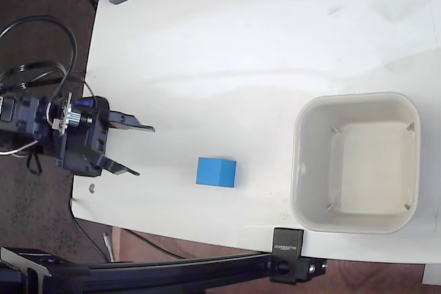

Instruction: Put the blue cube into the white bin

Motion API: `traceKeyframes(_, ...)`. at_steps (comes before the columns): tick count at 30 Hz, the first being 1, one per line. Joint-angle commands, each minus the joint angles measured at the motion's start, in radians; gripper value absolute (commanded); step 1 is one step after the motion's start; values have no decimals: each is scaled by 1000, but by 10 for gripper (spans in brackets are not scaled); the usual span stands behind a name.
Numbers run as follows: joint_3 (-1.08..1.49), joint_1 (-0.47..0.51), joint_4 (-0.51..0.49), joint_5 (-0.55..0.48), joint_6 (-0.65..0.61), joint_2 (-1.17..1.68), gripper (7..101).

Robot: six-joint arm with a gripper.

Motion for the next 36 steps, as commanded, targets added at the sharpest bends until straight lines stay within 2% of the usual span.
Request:
traceKeyframes(1,-318,32,46,-52,-25,-316,1003)
traceKeyframes(7,-437,5,-84,-61,3,-557,1003)
traceKeyframes(11,-494,41,-89,-69,2,-698,1003)
traceKeyframes(20,-434,97,-161,-101,-55,-747,1003)
traceKeyframes(36,-331,107,-322,-112,3,-807,1003)
